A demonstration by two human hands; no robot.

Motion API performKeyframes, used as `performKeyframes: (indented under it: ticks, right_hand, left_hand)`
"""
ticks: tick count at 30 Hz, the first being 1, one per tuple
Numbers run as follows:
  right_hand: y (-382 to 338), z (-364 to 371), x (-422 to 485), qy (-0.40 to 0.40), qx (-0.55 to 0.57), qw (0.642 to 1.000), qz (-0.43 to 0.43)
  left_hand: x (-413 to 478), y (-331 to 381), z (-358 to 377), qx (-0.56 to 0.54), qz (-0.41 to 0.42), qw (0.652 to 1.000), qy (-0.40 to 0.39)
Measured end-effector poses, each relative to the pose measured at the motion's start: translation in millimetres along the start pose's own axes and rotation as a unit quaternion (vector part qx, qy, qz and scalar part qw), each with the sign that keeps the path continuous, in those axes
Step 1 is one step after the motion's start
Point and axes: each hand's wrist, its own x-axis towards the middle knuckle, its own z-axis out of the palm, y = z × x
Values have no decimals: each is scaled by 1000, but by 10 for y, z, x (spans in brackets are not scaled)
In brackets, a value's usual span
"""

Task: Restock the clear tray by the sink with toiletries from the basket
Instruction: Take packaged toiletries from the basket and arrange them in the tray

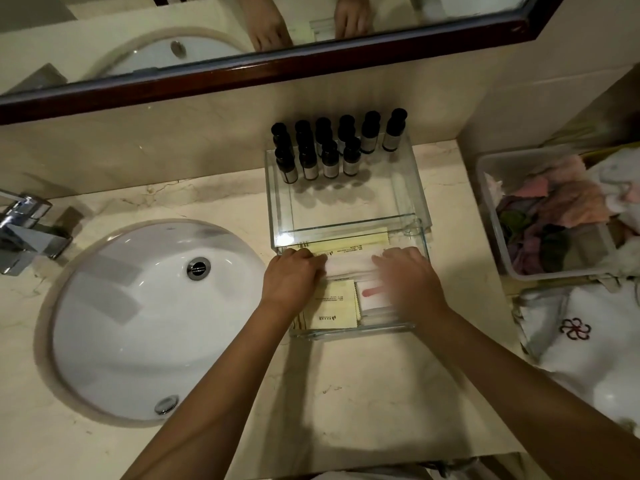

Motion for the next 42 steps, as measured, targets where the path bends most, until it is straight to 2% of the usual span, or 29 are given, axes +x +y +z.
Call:
performKeyframes:
  ticks: [5, 16, 26, 28, 31, 37, 42]
  right_hand:
    - [-11, -54, 56, -4, 9, 1000, -1]
    - [43, -227, -7, -18, 11, 1000, 16]
    - [56, -490, 15, 30, 75, 996, 45]
    - [56, -520, 2, 24, 80, 995, 48]
    - [22, -513, -86, -36, 71, 996, 38]
    - [-208, -385, -412, -144, 0, 988, -50]
    - [-327, -419, -452, -140, -19, 990, -17]
  left_hand:
    - [-13, 20, 28, 1, -10, 1000, 2]
    - [-97, 84, -57, -45, -6, 997, 69]
    - [-413, 150, -177, -91, -75, 988, 97]
    - [-512, 167, -156, -112, -96, 985, 91]
    - [-653, 211, -99, -120, -101, 986, 58]
    - [-888, 327, 169, -4, -22, 999, -33]
    - [-1044, 382, 216, 3, -35, 999, -37]
